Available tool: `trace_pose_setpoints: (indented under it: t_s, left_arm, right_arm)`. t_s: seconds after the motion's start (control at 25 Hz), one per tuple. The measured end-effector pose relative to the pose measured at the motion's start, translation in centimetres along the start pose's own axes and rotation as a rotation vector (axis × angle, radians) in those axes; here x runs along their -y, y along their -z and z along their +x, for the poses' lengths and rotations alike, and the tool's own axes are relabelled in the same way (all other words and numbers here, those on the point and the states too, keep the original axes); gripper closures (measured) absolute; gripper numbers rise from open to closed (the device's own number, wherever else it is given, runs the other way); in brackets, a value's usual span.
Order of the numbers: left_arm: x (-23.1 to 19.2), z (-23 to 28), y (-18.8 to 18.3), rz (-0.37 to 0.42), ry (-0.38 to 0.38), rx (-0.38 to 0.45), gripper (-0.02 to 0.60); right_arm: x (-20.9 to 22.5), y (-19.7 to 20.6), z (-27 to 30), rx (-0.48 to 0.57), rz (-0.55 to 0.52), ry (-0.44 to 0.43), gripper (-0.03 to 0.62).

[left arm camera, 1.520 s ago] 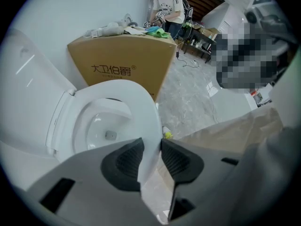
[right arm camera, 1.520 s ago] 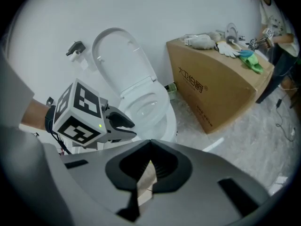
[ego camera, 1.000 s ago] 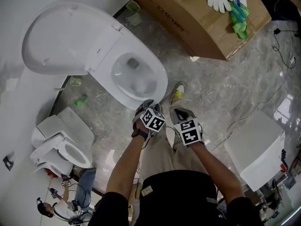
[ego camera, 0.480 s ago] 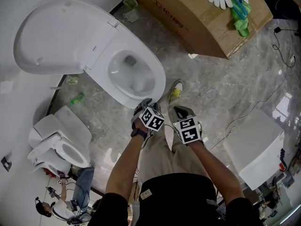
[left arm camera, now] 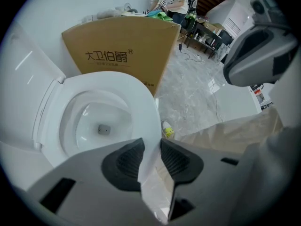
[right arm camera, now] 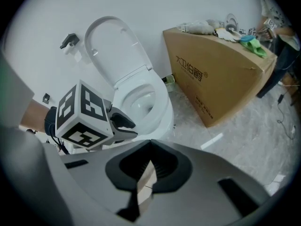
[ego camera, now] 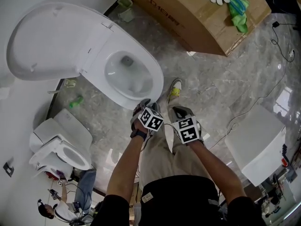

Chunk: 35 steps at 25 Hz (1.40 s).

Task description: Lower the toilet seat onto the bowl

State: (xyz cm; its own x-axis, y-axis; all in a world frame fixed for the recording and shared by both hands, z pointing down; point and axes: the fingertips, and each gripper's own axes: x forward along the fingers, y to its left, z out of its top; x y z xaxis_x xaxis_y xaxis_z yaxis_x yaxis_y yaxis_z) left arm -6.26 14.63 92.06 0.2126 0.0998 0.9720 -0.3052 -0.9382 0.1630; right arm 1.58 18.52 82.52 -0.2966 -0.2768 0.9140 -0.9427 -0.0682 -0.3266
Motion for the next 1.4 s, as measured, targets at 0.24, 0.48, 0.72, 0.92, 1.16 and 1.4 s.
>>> trace_pose_setpoints:
  t_s: [0.24,0.48,0.72,0.92,1.16,1.4]
  left_arm:
    - [0.0,0.8,-0.1,0.001,0.007,-0.008,0.454]
    - [0.2,1.4,0.2,-0.009,0.021,-0.023,0.457]
    - [0.2,1.6,0.4,-0.004,0.05,-0.031,0.459]
    - [0.1,1.9,0.5,-0.004,0.061,-0.033,0.46]
    - [0.2,2.5,0.6,-0.003,0.076,-0.037,0.462]
    - [0.1,3.5,0.7,-0.01,0.077,-0.043,0.463]
  right_arm:
    - [0.3,-0.1,1.2,0.0,0.015,0.005,0.6]
    - [1.4,0.5,2.1,-0.003,0.049,0.027,0.6]
    - [2.1,0.7,3.0,-0.014,0.06,0.045,0.6]
    - [2.4,1.0,3.7,-0.013,0.084,0.051,0.6]
    - [2.3,1.8,4.4,-0.023,0.091,0.043,0.6]
    - [3.3,2.5,4.8,-0.025,0.106,0.05,0.6]
